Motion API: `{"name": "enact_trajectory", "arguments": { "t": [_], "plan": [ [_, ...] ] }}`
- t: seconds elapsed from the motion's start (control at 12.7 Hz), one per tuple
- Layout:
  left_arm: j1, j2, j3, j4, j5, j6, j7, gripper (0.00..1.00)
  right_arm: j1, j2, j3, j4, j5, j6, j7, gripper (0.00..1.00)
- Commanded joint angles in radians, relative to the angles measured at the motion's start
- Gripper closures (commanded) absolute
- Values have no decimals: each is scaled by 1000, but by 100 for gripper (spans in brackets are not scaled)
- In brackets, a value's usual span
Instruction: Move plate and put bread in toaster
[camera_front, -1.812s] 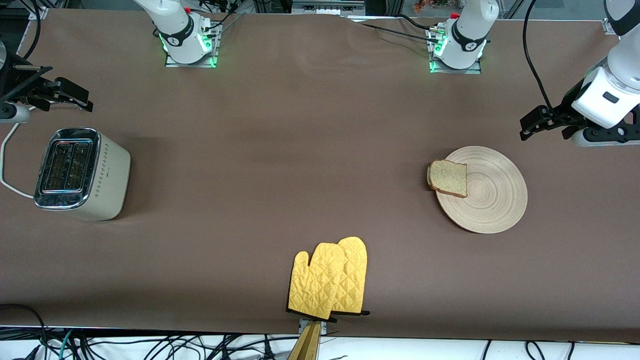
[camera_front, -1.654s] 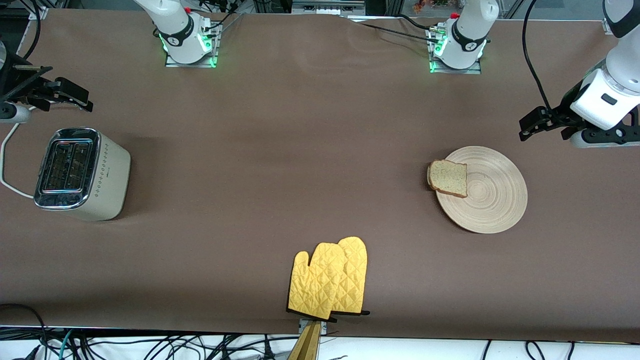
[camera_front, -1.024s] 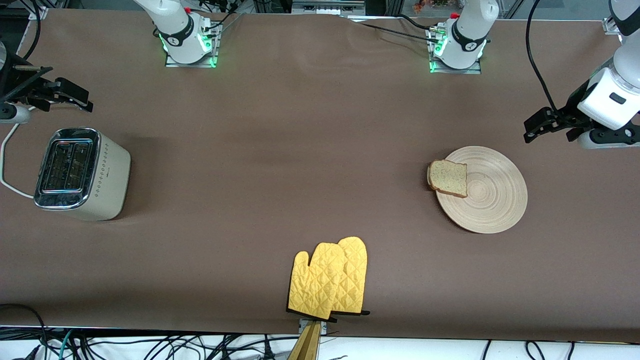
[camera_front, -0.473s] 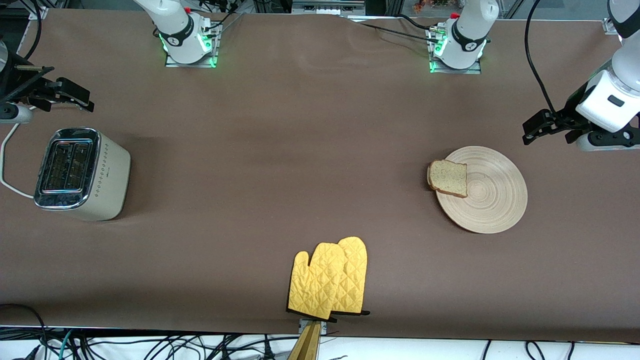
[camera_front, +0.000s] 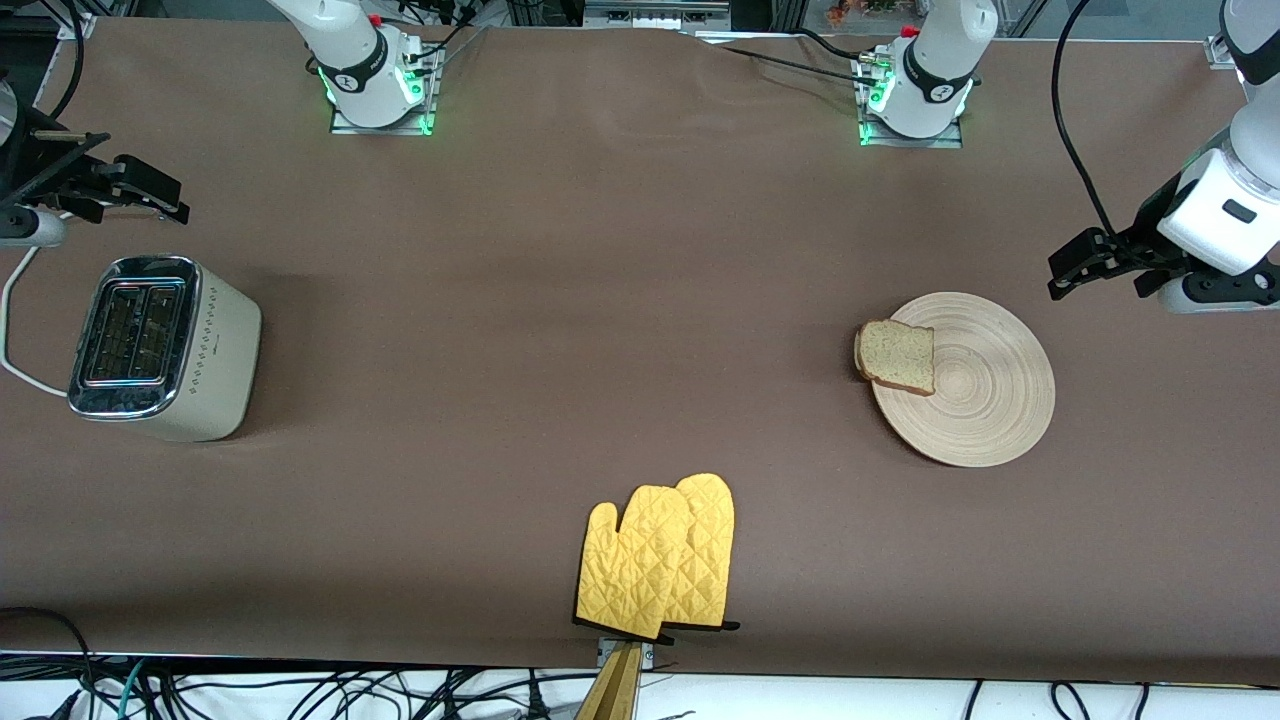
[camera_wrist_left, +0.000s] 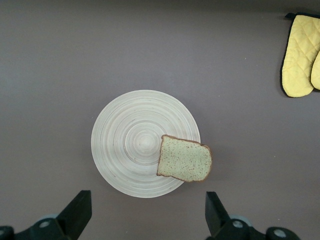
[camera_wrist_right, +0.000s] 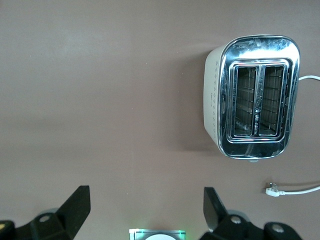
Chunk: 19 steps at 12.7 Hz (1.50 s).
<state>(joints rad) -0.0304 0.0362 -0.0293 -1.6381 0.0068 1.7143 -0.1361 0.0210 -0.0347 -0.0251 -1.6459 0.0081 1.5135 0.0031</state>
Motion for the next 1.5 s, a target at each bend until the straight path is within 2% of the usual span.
{"name": "enact_trajectory", "arguments": {
  "t": [0.0, 1.02, 1.42],
  "plan": [
    [-8, 16, -7, 35, 25, -16, -2, 0, -1, 6, 5, 21, -10, -16, -2, 0],
    [-8, 17, -12, 35, 27, -16, -7, 0, -1, 1, 7, 20, -8, -21, -2, 0],
    [-14, 22, -14, 43, 61, -12, -8, 0, 0, 4, 5, 20, -7, -25, -5, 0]
  ]
}}
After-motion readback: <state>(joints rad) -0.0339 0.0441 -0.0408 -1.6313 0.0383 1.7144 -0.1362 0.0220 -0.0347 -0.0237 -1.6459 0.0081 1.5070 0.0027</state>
